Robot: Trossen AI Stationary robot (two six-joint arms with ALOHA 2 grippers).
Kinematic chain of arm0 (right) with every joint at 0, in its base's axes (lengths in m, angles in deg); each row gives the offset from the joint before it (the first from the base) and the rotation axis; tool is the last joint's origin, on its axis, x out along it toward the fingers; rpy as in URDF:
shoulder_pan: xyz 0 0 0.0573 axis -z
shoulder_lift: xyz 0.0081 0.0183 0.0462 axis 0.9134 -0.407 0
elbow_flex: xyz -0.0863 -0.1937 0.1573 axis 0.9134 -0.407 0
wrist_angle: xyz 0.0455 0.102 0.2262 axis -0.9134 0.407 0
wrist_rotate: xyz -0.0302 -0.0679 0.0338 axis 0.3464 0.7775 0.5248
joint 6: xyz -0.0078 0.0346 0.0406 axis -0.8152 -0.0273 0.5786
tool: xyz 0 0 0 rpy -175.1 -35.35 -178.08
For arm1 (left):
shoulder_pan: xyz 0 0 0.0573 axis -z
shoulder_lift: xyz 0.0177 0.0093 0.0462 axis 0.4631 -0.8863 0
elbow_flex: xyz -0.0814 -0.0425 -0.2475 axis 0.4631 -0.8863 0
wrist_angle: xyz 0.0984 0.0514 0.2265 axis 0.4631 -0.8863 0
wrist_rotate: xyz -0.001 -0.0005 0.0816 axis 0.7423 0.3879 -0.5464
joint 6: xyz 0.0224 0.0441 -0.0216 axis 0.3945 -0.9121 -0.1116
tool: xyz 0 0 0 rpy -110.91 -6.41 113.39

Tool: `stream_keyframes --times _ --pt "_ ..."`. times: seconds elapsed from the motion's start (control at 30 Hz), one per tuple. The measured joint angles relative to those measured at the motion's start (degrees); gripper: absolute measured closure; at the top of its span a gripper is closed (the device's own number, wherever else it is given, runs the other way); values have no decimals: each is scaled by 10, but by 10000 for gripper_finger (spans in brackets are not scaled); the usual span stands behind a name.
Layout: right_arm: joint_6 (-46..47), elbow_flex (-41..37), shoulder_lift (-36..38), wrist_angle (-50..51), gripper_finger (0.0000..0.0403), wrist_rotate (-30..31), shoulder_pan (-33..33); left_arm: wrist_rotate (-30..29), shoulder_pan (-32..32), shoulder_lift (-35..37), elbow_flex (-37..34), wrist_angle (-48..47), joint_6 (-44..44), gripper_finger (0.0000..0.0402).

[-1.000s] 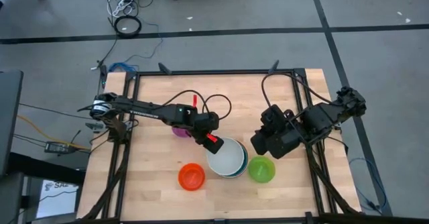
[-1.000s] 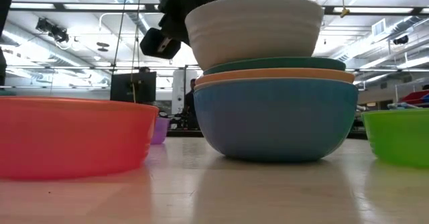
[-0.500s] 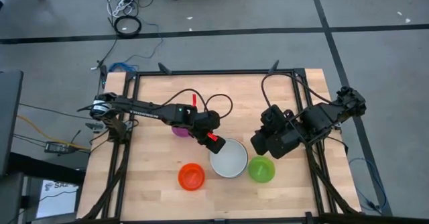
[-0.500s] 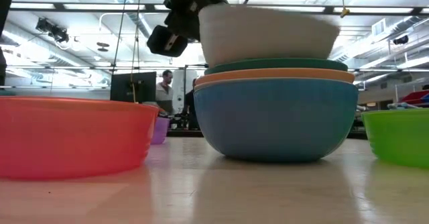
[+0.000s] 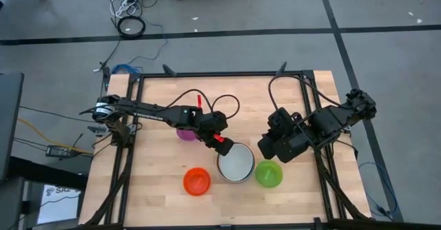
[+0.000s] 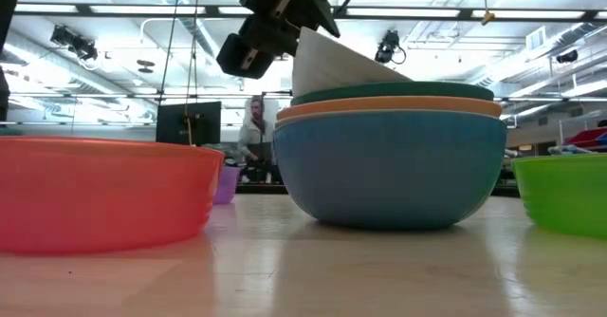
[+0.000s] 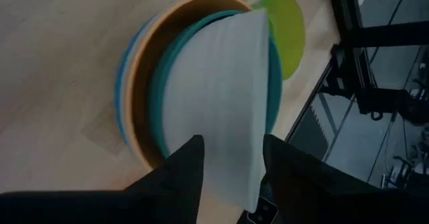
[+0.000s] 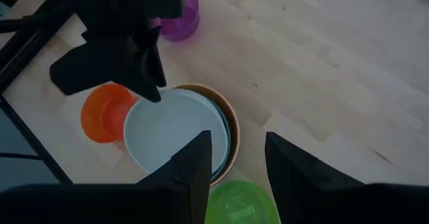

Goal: Nest bowls inside each other
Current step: Stack the white bowl on top of the dark green bowl

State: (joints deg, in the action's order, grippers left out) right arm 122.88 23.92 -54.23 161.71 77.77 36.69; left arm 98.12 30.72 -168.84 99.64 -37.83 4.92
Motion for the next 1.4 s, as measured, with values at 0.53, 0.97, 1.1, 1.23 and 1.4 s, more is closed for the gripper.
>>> stream_keyframes --times 0.53,0.97,1.1,1.23,1.4 --pt "54 -130 0 -4 276 -70 -21 76 -32 30 0 13 30 238" --pt "137 -165 0 -8 276 -68 -60 53 -21 -11 0 -29 -9 238" --pt "140 -165 0 -8 276 -68 -62 101 -25 -25 0 -21 -15 238" --pt "150 -165 0 -8 276 -68 -62 121 -24 -15 0 22 17 238" --pt "151 -165 0 -8 276 -68 -63 118 -31 18 0 56 50 238"
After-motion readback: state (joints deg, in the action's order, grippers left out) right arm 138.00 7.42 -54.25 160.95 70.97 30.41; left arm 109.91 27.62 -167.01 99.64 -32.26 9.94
